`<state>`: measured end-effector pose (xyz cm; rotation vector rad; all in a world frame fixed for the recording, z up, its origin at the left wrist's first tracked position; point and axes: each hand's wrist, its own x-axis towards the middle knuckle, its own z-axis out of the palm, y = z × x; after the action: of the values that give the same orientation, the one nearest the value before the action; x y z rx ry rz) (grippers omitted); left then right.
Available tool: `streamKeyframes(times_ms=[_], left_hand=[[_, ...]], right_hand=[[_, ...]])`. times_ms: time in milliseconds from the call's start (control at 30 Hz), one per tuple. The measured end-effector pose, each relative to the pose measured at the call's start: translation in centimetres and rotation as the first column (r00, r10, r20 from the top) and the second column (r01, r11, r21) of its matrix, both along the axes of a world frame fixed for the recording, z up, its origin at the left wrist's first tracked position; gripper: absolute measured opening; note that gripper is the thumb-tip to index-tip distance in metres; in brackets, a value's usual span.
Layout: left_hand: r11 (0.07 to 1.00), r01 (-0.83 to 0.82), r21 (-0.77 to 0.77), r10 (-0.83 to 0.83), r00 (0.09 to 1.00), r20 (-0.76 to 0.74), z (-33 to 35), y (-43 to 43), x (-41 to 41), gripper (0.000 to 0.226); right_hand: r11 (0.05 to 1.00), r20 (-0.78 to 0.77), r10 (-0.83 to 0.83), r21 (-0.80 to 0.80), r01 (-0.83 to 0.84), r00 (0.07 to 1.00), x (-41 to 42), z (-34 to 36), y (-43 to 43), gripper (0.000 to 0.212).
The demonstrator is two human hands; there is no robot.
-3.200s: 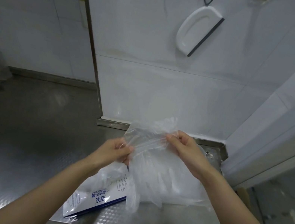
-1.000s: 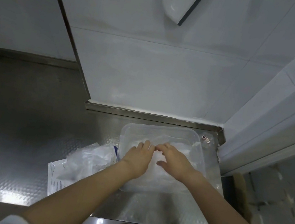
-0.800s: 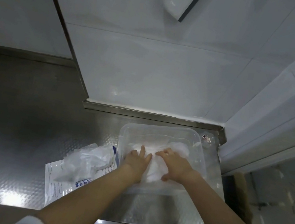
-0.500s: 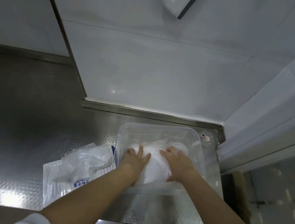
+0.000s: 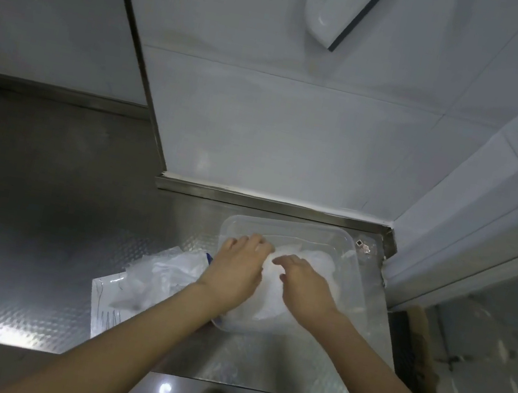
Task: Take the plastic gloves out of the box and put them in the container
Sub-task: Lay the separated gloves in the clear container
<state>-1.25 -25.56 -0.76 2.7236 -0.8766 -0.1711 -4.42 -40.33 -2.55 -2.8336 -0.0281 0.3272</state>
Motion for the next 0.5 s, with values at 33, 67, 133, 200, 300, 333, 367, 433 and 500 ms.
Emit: streamKeyframes(times_ms=[33, 67, 133, 200, 300, 333, 367, 433, 500], left_hand=[[0.996, -0.056, -0.076, 0.058, 0.998, 0.029, 0.3, 1.1, -0.3, 0.043], [0.986, -0.111, -0.121, 0.118, 0.992, 0.053, 0.5, 2.3, -0.6, 0.041], [0.963, -0.226, -0.149, 0.24, 0.968, 0.078, 0.1, 5.3, -1.3, 0.038], [0.936, -0.338, -0.1, 0.345, 0.936, 0.062, -1.0, 7.9, -1.6, 0.037], [0.906, -0.421, 0.042, 0.423, 0.904, -0.069, -2.4, 10.8, -2.3, 0.043], [0.903, -0.425, 0.067, 0.43, 0.896, -0.113, -2.8, 11.5, -2.5, 0.041], [0.902, -0.424, 0.079, 0.431, 0.891, -0.143, -3.1, 12.0, -2.7, 0.038], [0.896, -0.434, 0.091, 0.443, 0.884, -0.146, -3.6, 12.8, -2.9, 0.032], [0.886, -0.452, 0.106, 0.463, 0.876, -0.136, -3.7, 13.3, -3.0, 0.024]], right_hand=[[0.997, 0.103, 0.006, 0.082, -0.015, 0.995, -0.5, 0.4, 1.1, 0.039], [0.986, 0.203, 0.03, 0.157, -0.063, 0.979, -0.8, 0.7, 2.4, 0.037], [0.952, 0.32, 0.132, 0.225, -0.21, 0.938, -1.4, 0.9, 4.9, 0.038], [0.918, 0.332, 0.232, 0.236, -0.319, 0.914, -1.5, 0.9, 6.9, 0.048], [0.887, 0.3, 0.338, 0.215, -0.409, 0.892, -1.3, 1.5, 9.7, 0.057], [0.878, 0.269, 0.365, 0.218, -0.425, 0.891, -1.2, 1.7, 10.7, 0.062], [0.879, 0.219, 0.393, 0.198, -0.435, 0.893, -1.1, 1.9, 11.4, 0.066], [0.889, 0.119, 0.437, 0.096, -0.448, 0.892, -0.6, 1.6, 12.9, 0.067], [0.883, 0.043, 0.468, -0.062, -0.465, 0.883, -0.1, 0.9, 14.0, 0.062]])
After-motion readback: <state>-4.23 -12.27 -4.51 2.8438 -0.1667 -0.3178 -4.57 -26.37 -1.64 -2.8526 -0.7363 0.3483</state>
